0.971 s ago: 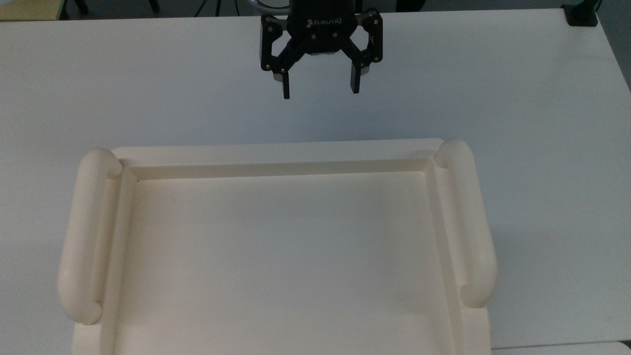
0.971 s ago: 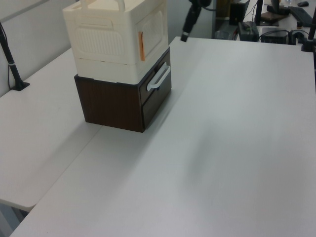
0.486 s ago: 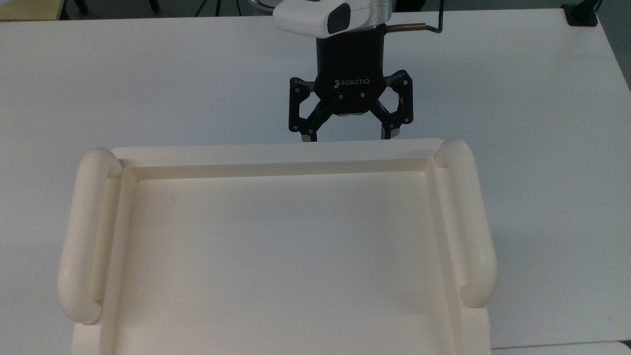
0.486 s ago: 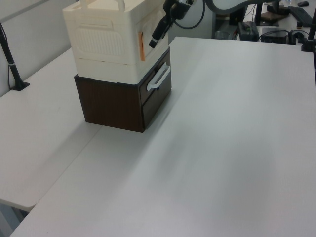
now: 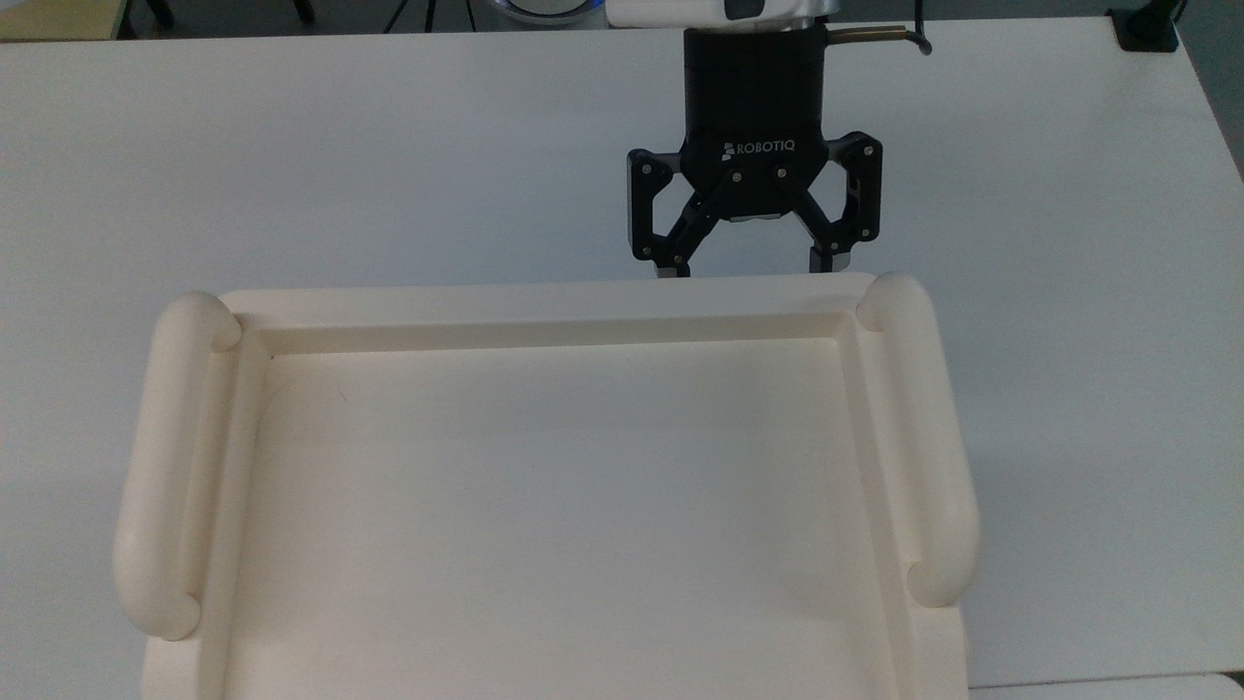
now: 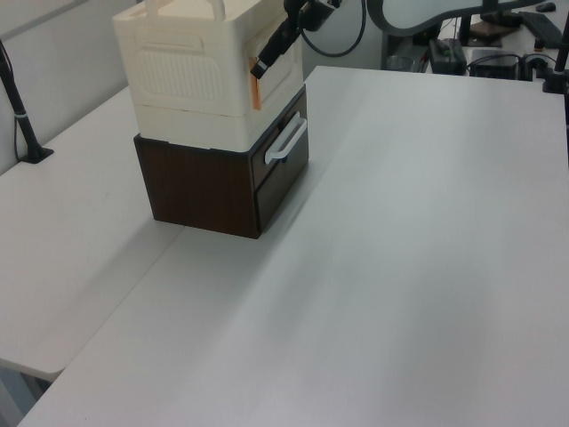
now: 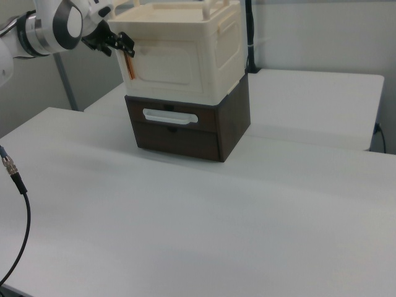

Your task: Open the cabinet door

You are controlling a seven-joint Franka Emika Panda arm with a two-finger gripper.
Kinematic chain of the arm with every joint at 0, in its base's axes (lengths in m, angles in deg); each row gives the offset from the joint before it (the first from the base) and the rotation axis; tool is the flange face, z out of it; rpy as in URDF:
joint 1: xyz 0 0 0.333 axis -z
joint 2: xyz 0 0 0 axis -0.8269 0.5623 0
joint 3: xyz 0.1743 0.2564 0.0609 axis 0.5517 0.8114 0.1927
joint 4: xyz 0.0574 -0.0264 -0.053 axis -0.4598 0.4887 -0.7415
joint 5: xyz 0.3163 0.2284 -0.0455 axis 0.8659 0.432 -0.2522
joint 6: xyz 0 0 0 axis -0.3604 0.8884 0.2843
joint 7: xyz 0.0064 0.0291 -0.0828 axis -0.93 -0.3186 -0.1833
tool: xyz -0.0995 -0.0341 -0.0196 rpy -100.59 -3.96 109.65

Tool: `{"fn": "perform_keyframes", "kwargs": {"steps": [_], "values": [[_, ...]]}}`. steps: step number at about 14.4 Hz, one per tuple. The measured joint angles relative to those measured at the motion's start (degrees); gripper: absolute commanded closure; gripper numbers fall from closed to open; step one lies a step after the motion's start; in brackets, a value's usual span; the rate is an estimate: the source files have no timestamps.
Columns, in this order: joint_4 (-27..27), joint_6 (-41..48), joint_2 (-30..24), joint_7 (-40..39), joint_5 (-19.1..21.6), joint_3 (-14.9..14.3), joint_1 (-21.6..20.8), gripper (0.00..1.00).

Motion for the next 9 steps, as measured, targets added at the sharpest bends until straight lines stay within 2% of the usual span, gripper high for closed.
{"fn": "perform_keyframes", "kwargs": {"steps": [3, 4, 5, 9], "values": [[-0.01, -2.93, 0.01, 0.33, -2.43, -0.07, -0.2, 0.26], [-0.01, -3.12, 0.02, 0.33, -2.79, -0.09, -0.2, 0.41], [-0.01, -3.14, 0.05, 0.34, -3.41, -0.09, -0.2, 0.45], [0.0, -3.14, 0.49, 0.34, -4.22, -0.11, -0.2, 0.46]]}}
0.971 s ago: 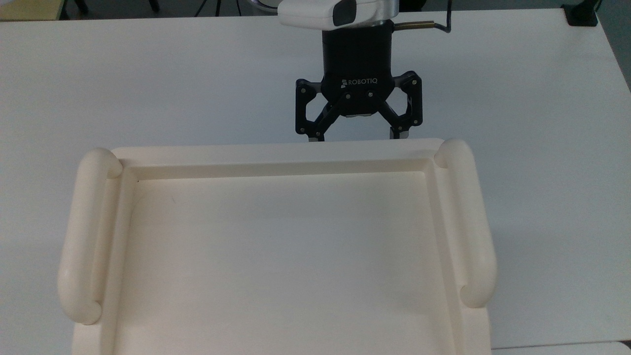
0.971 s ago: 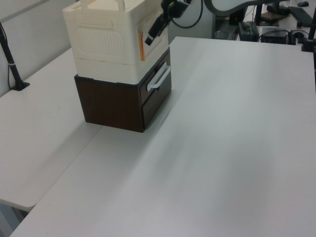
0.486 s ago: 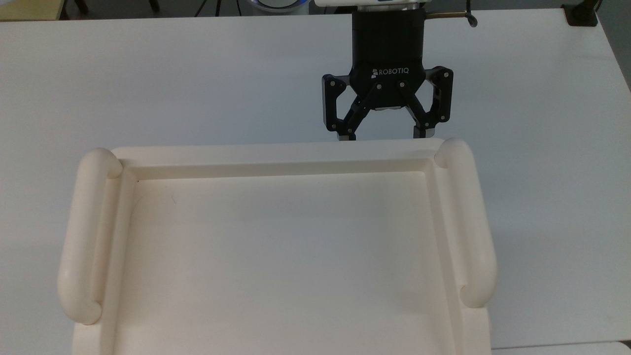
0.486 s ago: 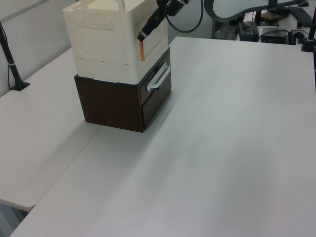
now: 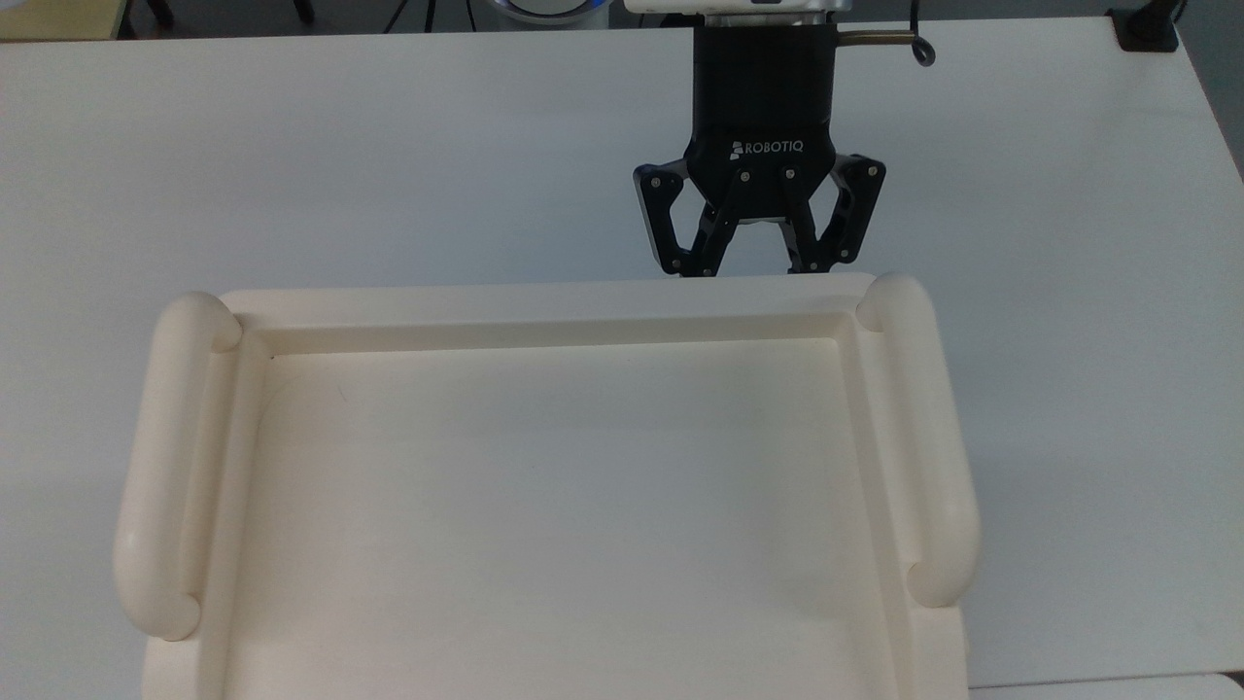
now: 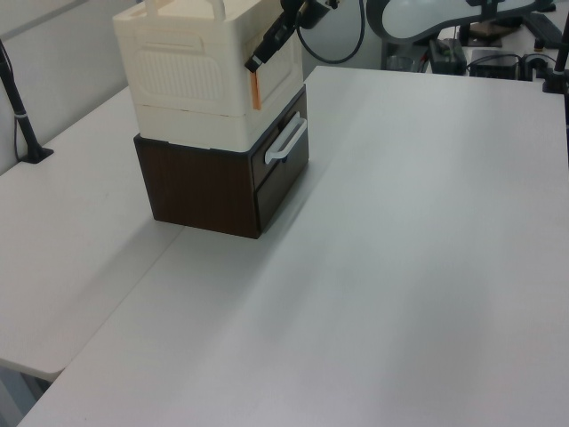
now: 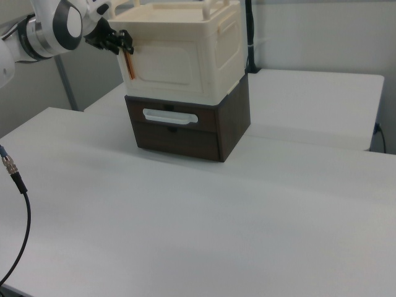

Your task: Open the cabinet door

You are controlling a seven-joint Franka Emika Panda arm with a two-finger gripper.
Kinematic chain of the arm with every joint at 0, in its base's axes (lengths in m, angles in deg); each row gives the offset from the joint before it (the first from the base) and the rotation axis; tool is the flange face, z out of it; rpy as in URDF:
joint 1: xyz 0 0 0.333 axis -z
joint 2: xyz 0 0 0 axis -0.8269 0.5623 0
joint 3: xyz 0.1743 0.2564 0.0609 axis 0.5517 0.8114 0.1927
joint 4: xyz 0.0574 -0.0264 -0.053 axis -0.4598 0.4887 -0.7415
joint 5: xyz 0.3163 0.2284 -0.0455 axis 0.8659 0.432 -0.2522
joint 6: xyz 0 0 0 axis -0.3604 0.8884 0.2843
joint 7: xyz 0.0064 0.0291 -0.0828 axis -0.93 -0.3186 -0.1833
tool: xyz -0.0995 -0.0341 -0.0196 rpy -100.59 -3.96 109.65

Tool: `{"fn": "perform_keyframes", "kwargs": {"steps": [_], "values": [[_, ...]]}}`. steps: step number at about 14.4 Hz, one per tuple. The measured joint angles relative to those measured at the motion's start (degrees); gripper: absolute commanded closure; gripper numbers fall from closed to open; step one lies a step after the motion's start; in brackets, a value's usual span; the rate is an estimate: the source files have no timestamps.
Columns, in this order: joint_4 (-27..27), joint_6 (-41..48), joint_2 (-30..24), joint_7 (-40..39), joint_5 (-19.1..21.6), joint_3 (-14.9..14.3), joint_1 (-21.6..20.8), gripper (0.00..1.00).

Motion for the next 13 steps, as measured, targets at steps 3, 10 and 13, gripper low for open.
{"fn": "perform_keyframes", "kwargs": {"steps": [3, 10, 13], "values": [[0.3, 0.0, 0.54, 0.0, -0.01, -0.06, 0.01, 0.46], [0.33, 0.24, 0.94, 0.53, -0.12, -0.16, 0.01, 0.8], [0.28, 1.46, 0.83, 0.79, -0.13, -0.09, -0.02, 0.85]]}}
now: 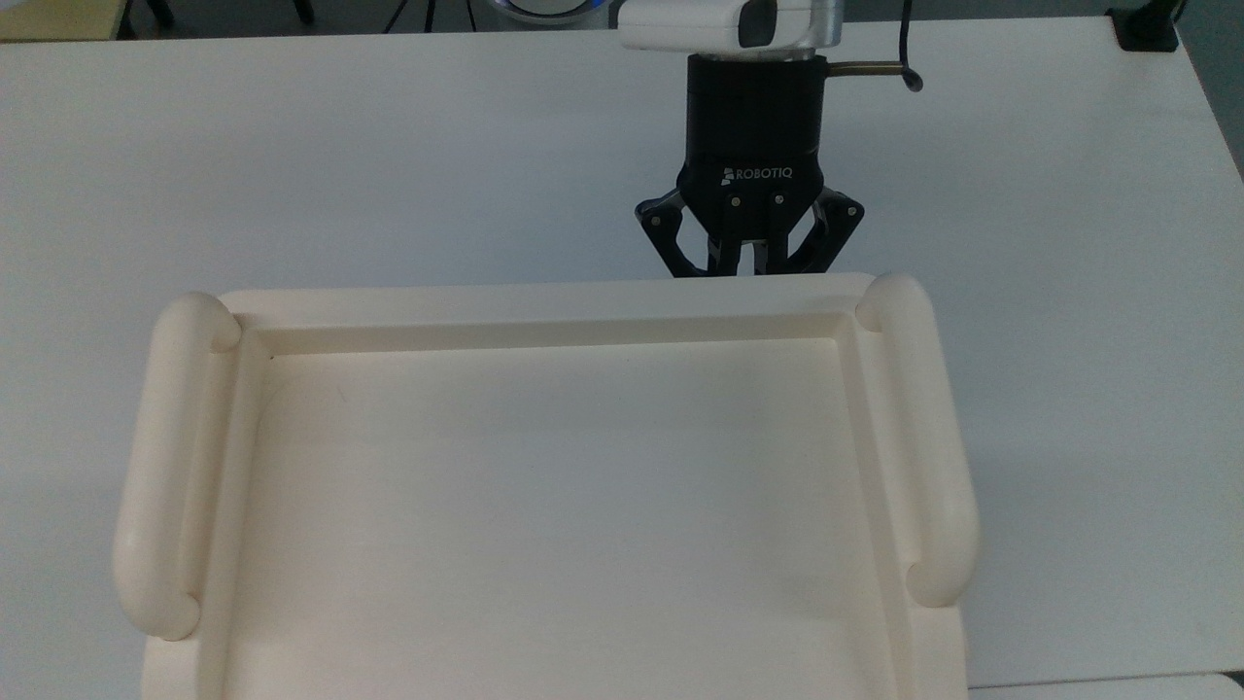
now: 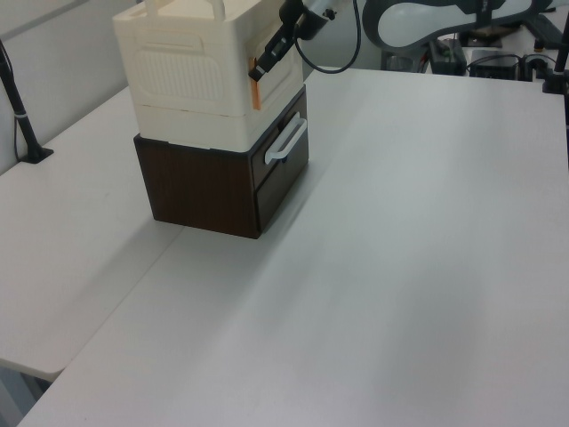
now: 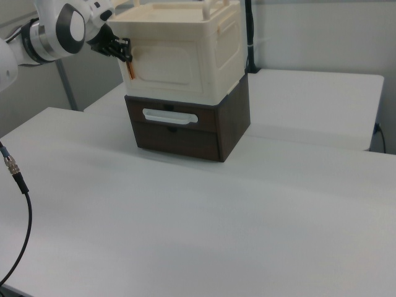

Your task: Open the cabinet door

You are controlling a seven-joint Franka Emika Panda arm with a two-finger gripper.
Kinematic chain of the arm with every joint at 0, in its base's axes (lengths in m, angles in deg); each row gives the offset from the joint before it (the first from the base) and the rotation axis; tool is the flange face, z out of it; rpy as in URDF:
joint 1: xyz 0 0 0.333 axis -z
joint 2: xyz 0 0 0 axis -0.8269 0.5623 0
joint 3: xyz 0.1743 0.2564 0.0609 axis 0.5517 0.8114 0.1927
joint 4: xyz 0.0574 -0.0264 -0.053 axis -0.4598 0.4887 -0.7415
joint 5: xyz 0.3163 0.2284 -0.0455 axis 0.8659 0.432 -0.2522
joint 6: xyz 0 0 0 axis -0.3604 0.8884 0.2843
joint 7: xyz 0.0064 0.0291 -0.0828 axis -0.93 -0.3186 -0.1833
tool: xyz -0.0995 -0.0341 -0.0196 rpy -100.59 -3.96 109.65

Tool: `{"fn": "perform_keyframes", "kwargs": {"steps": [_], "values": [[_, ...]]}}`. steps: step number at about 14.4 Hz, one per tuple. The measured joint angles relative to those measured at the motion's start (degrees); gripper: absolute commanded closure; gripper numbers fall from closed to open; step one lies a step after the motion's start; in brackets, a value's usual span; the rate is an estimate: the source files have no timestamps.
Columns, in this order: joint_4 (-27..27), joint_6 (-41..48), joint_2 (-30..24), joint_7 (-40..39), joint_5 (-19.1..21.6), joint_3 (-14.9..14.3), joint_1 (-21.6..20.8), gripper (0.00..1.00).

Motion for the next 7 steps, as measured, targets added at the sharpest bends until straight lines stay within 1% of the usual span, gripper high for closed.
{"fn": "perform_keyframes", "kwargs": {"steps": [3, 7], "values": [[-0.17, 3.75, -0.37, 0.42, 0.01, 0.15, -0.28, 0.85], [0.67, 6.31, -1.74, 0.61, 0.01, 0.39, -0.35, 0.86]]}}
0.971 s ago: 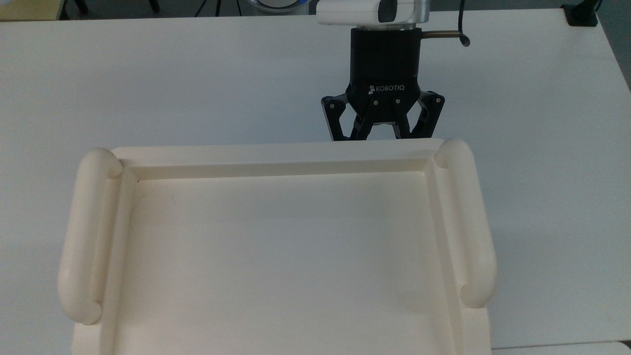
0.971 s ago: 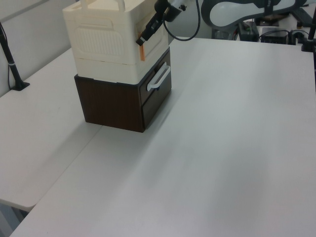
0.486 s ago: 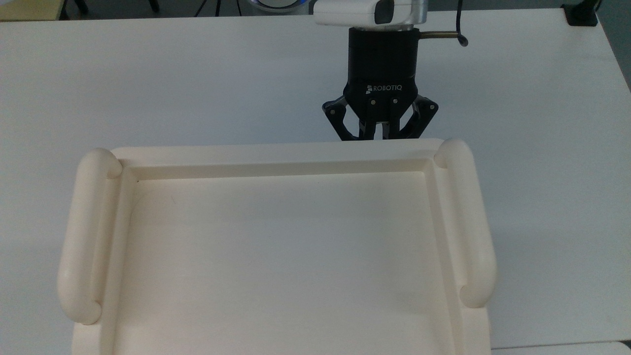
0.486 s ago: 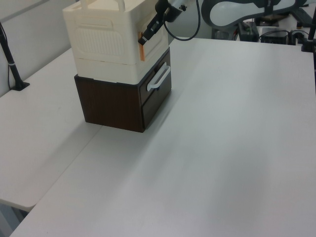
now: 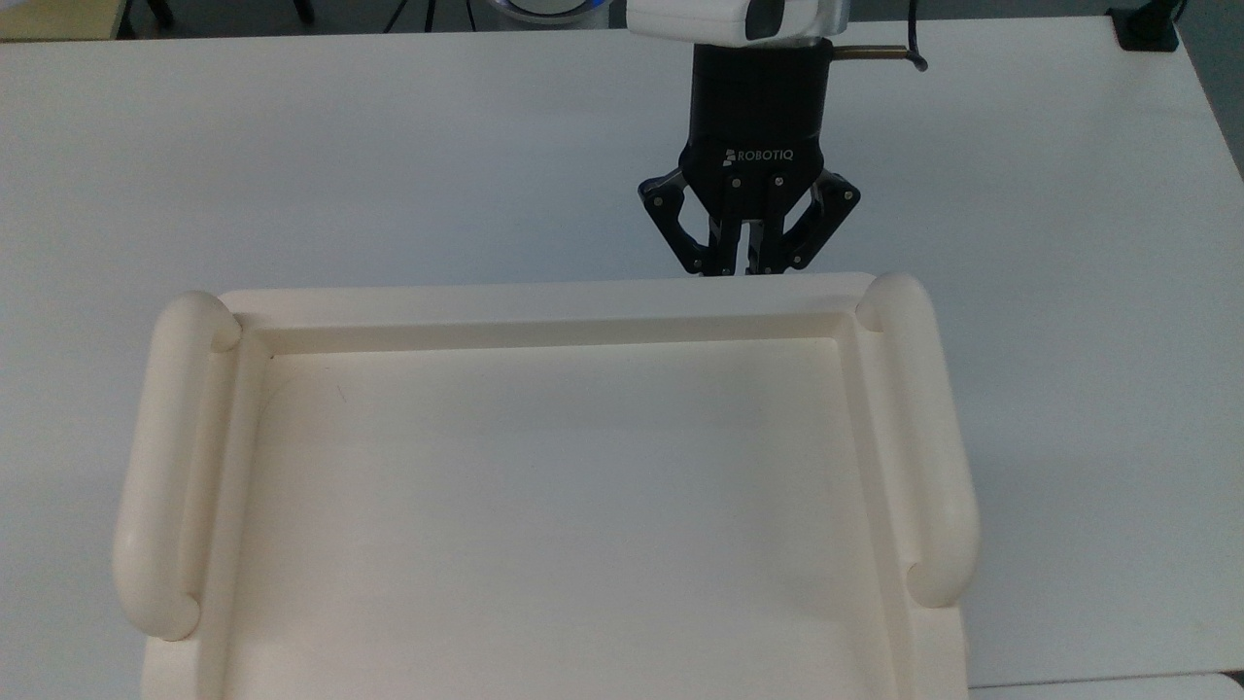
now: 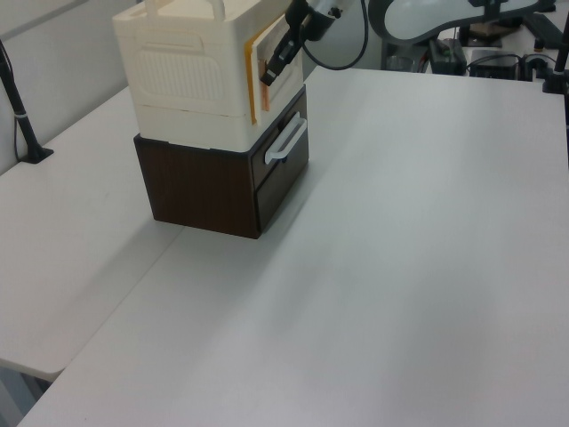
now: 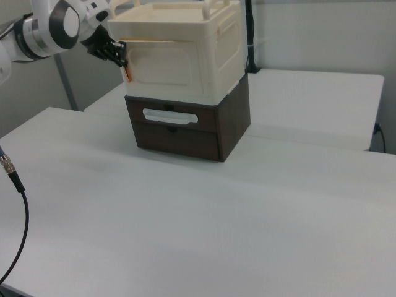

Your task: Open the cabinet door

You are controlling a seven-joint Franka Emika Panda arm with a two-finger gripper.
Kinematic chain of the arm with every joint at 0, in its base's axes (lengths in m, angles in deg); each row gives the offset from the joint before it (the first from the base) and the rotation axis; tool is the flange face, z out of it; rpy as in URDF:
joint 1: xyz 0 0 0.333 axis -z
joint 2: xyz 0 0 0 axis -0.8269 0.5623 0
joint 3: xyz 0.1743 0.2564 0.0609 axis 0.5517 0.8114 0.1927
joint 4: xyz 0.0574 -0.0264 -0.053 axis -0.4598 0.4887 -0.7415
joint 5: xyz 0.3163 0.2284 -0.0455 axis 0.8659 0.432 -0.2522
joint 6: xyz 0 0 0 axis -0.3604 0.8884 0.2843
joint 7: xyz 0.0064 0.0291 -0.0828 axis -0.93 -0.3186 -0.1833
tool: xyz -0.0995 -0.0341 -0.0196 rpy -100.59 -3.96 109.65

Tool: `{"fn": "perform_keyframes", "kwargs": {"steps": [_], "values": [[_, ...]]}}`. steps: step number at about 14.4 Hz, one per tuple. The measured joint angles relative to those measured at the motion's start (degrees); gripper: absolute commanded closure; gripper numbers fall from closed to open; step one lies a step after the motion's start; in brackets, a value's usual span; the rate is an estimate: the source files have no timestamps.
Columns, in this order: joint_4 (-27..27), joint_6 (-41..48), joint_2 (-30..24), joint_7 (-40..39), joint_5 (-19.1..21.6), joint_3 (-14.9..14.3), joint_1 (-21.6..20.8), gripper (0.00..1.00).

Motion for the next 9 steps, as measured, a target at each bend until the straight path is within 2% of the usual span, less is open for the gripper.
{"fn": "perform_keyframes", "kwargs": {"steps": [1, 2, 3, 4, 5, 9], "values": [[0.43, 0.54, -0.45, 0.0, 0.01, 0.05, 0.0, 0.67], [0.86, 2.12, -1.25, 0.01, 0.1, 0.15, -0.02, 0.54], [1.09, 4.1, -1.88, 0.02, 0.14, 0.19, -0.02, 0.2], [1.37, 8.32, -3.12, 0.02, 0.14, 0.17, 0.15, 0.19], [1.67, 11.52, -4.04, 0.02, 0.17, 0.13, 0.35, 0.12], [2.29, 24.09, -7.78, -0.05, 0.92, -0.17, 1.28, 0.09]]}}
